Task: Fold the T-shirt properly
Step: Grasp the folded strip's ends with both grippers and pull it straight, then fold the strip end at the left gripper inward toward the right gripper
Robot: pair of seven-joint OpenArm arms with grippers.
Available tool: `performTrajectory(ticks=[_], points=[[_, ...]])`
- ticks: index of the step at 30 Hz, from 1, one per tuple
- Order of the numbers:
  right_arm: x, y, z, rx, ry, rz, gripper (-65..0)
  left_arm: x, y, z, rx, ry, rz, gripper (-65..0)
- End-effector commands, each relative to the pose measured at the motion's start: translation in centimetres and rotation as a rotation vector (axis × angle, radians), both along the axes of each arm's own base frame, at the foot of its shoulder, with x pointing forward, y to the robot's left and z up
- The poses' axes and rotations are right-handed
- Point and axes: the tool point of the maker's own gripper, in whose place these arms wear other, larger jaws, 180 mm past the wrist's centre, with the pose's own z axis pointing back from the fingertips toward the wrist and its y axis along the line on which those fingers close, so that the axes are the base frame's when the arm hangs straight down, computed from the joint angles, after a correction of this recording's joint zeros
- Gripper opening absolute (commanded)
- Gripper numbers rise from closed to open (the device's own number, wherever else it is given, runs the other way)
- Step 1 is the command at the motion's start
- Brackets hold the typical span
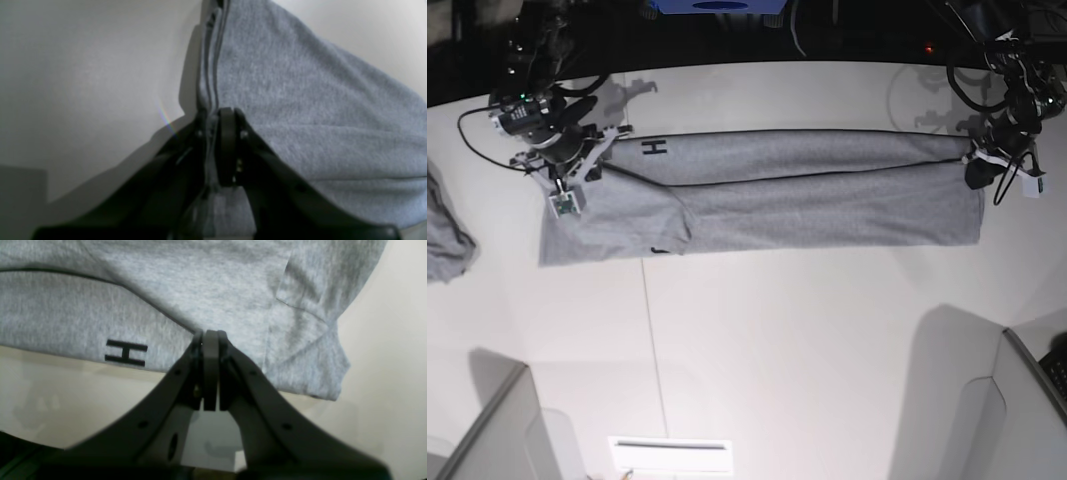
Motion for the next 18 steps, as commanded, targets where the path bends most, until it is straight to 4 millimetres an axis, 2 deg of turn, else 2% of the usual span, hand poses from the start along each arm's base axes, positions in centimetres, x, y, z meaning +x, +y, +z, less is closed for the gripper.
performTrajectory(ticks=[1, 4, 7, 10, 13, 18], points=[[0.6, 0.1, 1.0, 0.001, -0.043, 0.018, -65.0, -1.3, 0.9, -0.8, 0.046, 0.086, -0.018, -65.0], [-0.3, 1.0, 0.5, -0.005, -0.026, 0.106, -65.0, -0.9, 2.2, 0.3, 0.084, 0.054, -0.008, -65.0], [-1.0, 1.9, 0.1, 0.007, -0.015, 0.156, -65.0, -0.6, 4.3, 2.9, 0.148, 0.001, 0.024, -65.0], [-1.3, 2.5, 0.0, 0.024, -0.010, 0.158, -65.0, -0.8, 5.4, 5.3, 0.214, -0.039, 0.030, -65.0], [-1.3, 3.0, -0.1, 0.040, -0.011, 0.154, -65.0, -0.5, 5.2, 7.8, 0.285, -0.078, -0.006, -65.0], [-1.3, 3.1, -0.1, 0.041, -0.011, 0.153, -65.0, -0.7, 3.7, 11.0, 0.389, -0.118, -0.089, -65.0]])
